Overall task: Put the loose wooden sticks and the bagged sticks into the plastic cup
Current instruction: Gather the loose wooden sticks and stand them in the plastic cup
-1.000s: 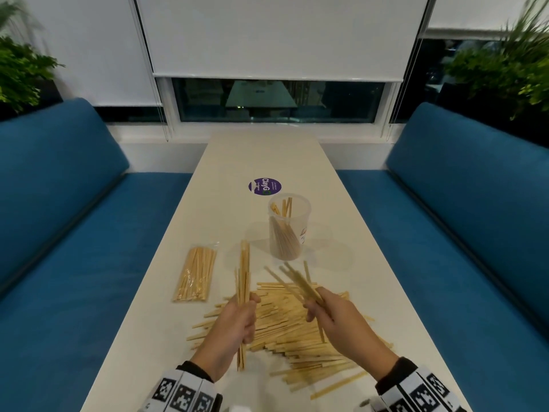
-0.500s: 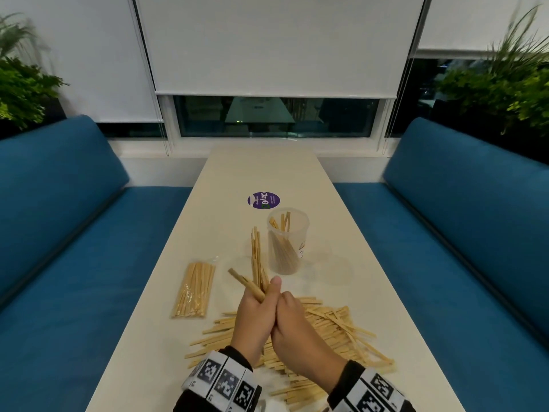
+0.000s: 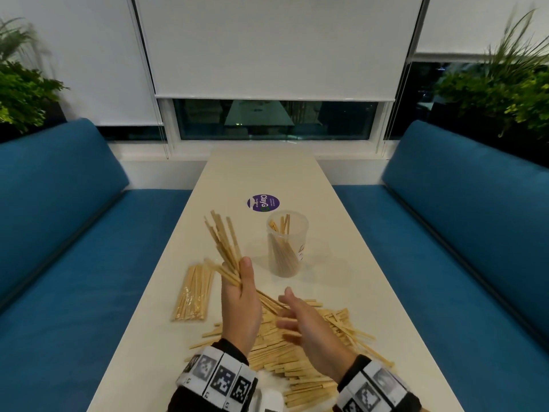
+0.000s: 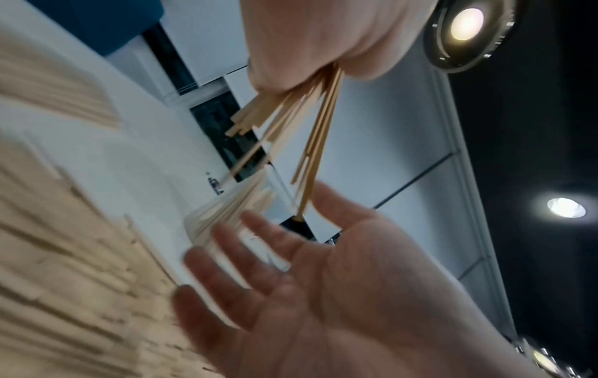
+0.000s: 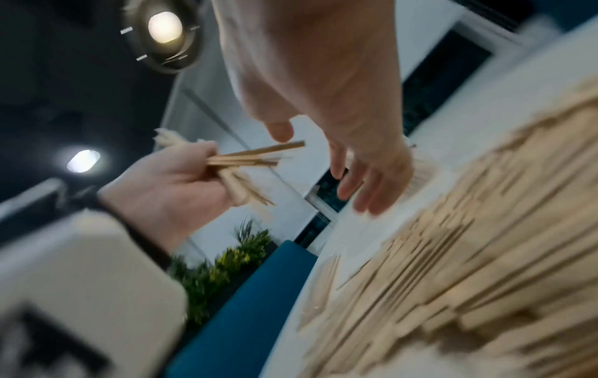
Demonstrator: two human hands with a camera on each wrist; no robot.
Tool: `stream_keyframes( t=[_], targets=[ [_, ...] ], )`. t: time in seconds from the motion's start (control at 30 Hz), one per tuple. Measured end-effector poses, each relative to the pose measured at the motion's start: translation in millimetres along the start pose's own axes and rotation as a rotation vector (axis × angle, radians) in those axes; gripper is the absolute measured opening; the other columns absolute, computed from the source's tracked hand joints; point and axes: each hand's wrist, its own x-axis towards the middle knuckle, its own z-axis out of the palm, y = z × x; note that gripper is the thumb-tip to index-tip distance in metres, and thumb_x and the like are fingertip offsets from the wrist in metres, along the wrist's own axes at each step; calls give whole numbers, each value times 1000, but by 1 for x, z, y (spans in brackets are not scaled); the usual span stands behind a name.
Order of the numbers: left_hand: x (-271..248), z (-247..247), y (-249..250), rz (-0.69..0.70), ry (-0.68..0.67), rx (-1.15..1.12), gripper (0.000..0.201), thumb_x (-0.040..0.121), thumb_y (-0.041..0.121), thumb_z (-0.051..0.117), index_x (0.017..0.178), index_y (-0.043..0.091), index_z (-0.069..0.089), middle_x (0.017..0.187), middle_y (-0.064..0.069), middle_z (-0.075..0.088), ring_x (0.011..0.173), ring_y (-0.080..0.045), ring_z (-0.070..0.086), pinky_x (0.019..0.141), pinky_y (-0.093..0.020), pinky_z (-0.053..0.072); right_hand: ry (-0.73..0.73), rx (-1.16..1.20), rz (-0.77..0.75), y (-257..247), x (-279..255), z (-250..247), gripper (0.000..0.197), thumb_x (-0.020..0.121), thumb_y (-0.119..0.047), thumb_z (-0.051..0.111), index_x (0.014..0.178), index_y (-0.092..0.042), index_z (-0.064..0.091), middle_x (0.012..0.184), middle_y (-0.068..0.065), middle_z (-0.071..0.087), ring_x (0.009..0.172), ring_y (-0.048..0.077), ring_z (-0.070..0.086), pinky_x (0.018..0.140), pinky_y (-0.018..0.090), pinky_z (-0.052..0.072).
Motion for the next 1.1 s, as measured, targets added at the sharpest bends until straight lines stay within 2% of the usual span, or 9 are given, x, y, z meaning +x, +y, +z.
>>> stream_keyframes(
  t=[0.2, 0.33, 0.43, 0.53, 0.67, 0.83, 0.9, 0.97, 1.1],
  targets=[
    [-11, 20, 7, 159, -75, 73, 51, 83, 46, 37, 90, -2, 54, 64, 2, 55, 61, 0, 57, 61, -6, 43, -109, 636, 255, -19, 8, 1, 41, 99, -34, 40, 124, -2, 49, 83, 15, 67, 64, 25, 69, 59, 37, 59],
    [-15, 28, 10, 181, -86, 132, 5, 91, 22, 51, 96, 22, 49, 76, 15, 57, 68, 19, 57, 60, 2, 40, -195, 563, 236, -24, 3, 6, 30, 86, -31, 59, 88, -6, 73, 79, 10, 68, 69, 23, 66, 59, 33, 57],
    [-19, 30, 4, 172, -143, 197, 10, 89, 25, 55, 95, 31, 49, 79, 19, 58, 70, 14, 59, 62, 4, 39, -252, 581, 241, -23, -3, 9, 32, 73, -26, 65, 89, 0, 74, 98, 18, 69, 88, 32, 66, 79, 40, 54],
    [-20, 27, -1, 131, -154, 183, 11, 88, 28, 57, 99, 30, 55, 82, 16, 63, 76, 3, 62, 65, 1, 43, -258, 574, 202, -26, -3, 6, 43, 84, -37, 56, 103, -1, 71, 113, 20, 65, 104, 34, 62, 83, 40, 53],
    [-17, 18, 3, 127, -201, 175, 6, 90, 29, 54, 93, 34, 53, 77, 12, 66, 71, 10, 62, 59, -4, 45, -216, 303, -77, -28, -2, -5, 66, 83, -71, 30, 120, -27, 62, 123, 0, 64, 113, 18, 60, 95, 35, 49],
    [-17, 18, -2, 24, -414, 325, 21, 90, 27, 54, 107, 19, 43, 81, 6, 59, 71, -4, 59, 67, -33, 55, -148, -3, -388, -35, -4, -8, 40, 75, -49, 69, 108, -29, 60, 107, -9, 68, 103, 4, 63, 82, 18, 50],
    [-21, 18, -1, 36, -482, 404, 30, 91, 19, 52, 112, 27, 32, 90, 9, 58, 81, 0, 59, 67, -23, 54, -25, -63, -454, -34, -2, -6, 16, 85, -38, 61, 90, -23, 65, 85, -8, 70, 83, 5, 67, 69, 16, 50],
    [-22, 17, -1, 20, -503, 417, 35, 92, 15, 51, 110, 29, 25, 90, 8, 58, 77, 2, 57, 60, -15, 49, 39, -112, -517, -30, -1, -4, 26, 90, -41, 52, 73, -25, 63, 65, -12, 67, 70, 4, 65, 61, 13, 47],
    [-18, 14, 3, -65, -554, 422, 38, 89, 9, 51, 111, 29, 27, 72, 5, 52, 53, -2, 49, 44, -14, 36, 143, -291, -645, -24, 7, -3, 44, 85, -58, 44, 77, -22, 66, 69, -1, 66, 73, 17, 64, 65, 24, 48]
  ],
)
